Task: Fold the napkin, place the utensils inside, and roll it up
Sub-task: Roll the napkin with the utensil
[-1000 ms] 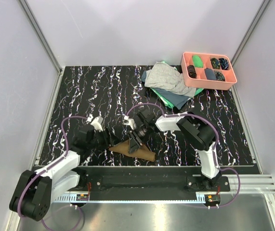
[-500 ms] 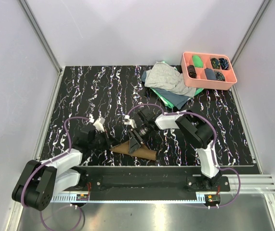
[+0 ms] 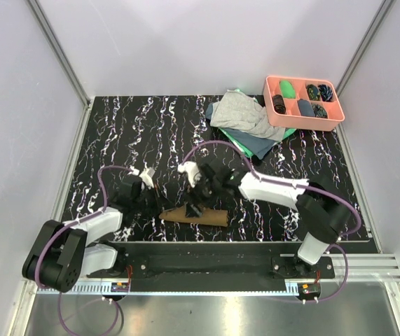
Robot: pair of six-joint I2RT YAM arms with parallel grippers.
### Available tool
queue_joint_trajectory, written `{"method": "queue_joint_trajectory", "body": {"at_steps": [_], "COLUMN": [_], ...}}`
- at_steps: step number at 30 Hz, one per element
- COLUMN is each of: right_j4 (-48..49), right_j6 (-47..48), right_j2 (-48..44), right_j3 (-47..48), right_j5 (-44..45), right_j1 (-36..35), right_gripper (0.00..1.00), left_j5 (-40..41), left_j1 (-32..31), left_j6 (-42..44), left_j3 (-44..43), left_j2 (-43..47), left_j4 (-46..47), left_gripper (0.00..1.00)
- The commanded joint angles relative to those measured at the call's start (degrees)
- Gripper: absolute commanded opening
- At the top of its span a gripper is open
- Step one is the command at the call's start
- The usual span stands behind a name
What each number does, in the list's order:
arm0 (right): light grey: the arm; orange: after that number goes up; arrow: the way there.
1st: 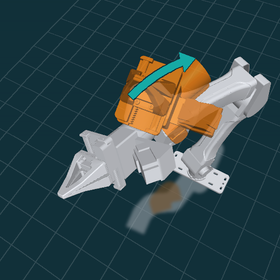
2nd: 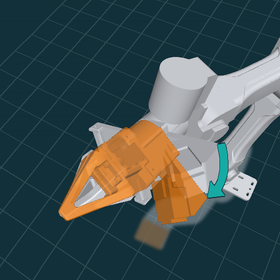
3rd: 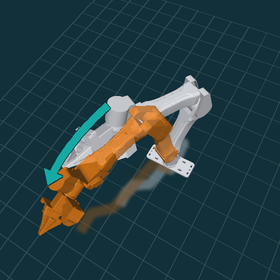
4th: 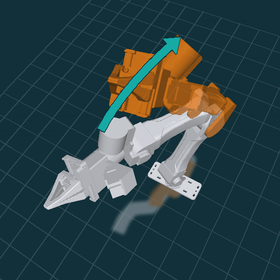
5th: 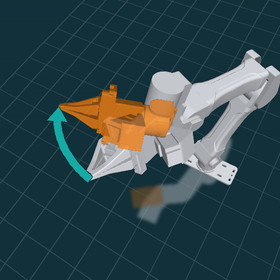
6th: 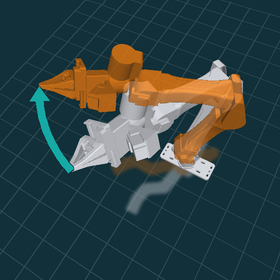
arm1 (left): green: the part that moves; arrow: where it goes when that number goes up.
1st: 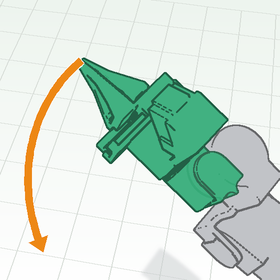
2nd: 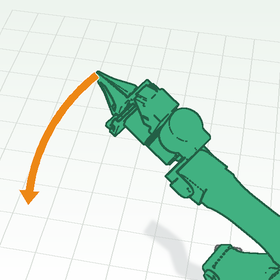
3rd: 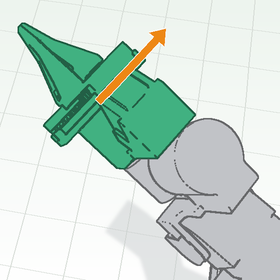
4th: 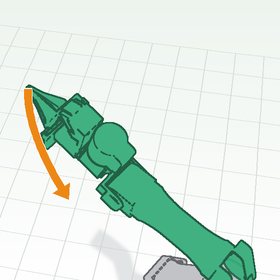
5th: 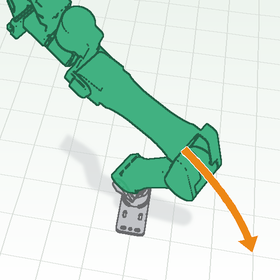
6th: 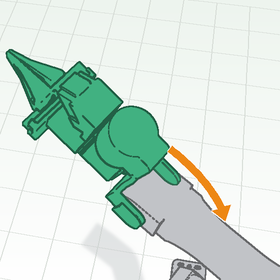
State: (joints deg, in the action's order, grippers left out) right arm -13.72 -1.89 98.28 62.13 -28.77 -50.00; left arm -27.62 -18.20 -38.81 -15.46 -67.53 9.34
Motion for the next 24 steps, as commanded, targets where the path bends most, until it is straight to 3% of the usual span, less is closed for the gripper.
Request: {"method": "queue_joint_trajectory", "body": {"at_steps": [1,7,12,17,20,23,24], "right_j4": [3.3,6.1,5.7,2.6,1.6,-0.2,-0.9], "right_j6": [7.2,12.5,14.3,12.8,11.0,9.1,8.8], "right_j2": [-2.8,-0.2,3.9,7.4,8.2,9.7,10.3], "right_j3": [-3.4,-4.2,-3.3,-1.8,-1.7,-0.9,-0.6], "right_j5": [23.9,35.9,36.5,34.0,30.0,22.9,19.5], "right_j1": [-9.1,-15.9,-16.2,-15.5,-14.1,-11.3,-10.6], "right_gripper": [0.83,0.85,0.83,0.72,0.59,0.51,0.50], "left_j5": [1.0,-0.1,-0.2,-0.2,-0.6,-0.8,-0.7], "left_j1": [0.8,1.0,1.0,0.9,0.9,1.0,1.1], "left_j6": [2.3,2.4,2.6,2.8,2.9,2.7,2.6], "left_j3": [-2.3,-2.9,-3.3,-4.3,-5.2,-6.6,-7.0], "left_j2": [-2.8,-3.7,-4.1,-4.4,-4.5,-4.5,-4.0], "left_j4": [-2.1,-1.5,-1.6,-1.6,-1.5,-1.2,-1.2], "left_gripper": [0.00,0.00,0.00,0.00,0.00,0.14,0.26]}}
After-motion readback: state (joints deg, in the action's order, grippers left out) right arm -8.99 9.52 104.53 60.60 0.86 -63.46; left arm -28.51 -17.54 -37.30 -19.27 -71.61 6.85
